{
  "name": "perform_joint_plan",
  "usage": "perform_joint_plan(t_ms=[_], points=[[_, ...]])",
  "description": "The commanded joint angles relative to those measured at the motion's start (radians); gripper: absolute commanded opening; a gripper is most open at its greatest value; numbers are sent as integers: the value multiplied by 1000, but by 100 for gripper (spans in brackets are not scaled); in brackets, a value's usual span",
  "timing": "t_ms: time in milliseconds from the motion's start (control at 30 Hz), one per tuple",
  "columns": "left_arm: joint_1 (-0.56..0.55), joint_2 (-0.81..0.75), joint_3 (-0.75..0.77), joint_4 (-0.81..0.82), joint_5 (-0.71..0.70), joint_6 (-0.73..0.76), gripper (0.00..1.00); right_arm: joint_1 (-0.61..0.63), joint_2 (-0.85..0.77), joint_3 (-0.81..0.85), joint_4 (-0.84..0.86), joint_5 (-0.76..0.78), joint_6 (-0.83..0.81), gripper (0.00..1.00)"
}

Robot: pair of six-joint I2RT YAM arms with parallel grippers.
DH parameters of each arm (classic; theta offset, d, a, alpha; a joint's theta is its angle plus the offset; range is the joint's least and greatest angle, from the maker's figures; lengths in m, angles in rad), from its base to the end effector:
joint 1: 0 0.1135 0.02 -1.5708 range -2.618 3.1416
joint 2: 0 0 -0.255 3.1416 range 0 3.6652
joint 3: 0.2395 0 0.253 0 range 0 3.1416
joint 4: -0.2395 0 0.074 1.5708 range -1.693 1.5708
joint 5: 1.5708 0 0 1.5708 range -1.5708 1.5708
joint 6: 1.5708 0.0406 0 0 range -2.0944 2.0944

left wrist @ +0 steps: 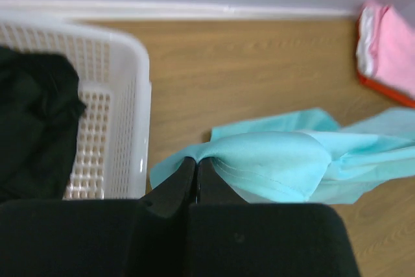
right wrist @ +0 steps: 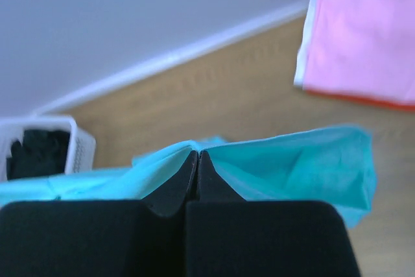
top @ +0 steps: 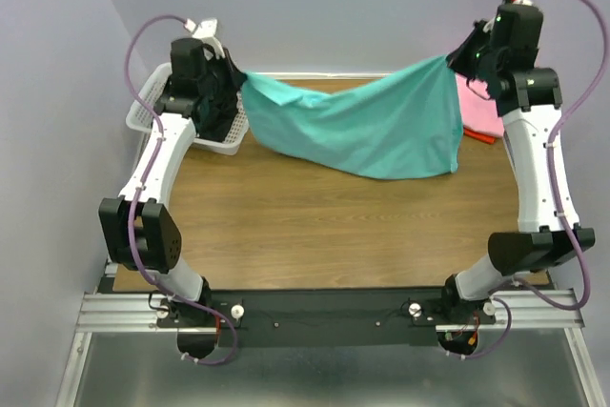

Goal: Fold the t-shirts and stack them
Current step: Flatten the tshirt out

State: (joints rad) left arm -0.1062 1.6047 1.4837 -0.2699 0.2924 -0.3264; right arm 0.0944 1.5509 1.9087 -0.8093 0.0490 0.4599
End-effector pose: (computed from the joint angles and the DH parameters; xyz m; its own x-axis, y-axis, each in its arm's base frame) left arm 0.3808 -0.0524 0.3553 -0.4764 -0.2580 -0.8405 0.2257 0.8881 -0.4005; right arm 0.3259 0.0289 0.4608 -0.4115 0.4063 -0.8158 0.1478 0.9130 0.3802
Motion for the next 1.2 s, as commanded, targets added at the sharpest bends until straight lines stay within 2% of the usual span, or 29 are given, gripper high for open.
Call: perform_joint_plan(t_ms=[0, 67, 167, 233, 367, 567, 767, 967, 1067, 1167], points=[[0, -14, 204, 101, -45, -66, 0, -13, 130, 250, -42, 132, -101, 0], [2, -5, 309, 116, -45, -107, 0, -15, 168, 385, -38, 156, -148, 0], [5, -31, 369, 172, -58, -179, 0, -18, 186, 460, 4, 184, -208, 0], [13, -84, 359, 230, -68, -224, 0, -16, 154, 425, 54, 186, -240, 0], [22, -201, 264, 305, -128, -289, 0, -18, -15, 267, 208, 209, -314, 0], [22, -408, 135, 313, -237, -252, 0, -18, -215, 66, 321, 177, -362, 0], [19, -531, 66, 324, -322, -215, 0, -16, -333, -13, 351, 164, -363, 0], [-6, -405, 110, 340, -234, -252, 0, -18, -276, -40, 351, 261, -346, 0], [-94, -293, 200, 345, -225, -250, 0, -16, -174, -50, 358, 281, -351, 0], [-134, -173, 285, 344, -219, -234, 0, -18, -101, -43, 364, 293, -346, 0]])
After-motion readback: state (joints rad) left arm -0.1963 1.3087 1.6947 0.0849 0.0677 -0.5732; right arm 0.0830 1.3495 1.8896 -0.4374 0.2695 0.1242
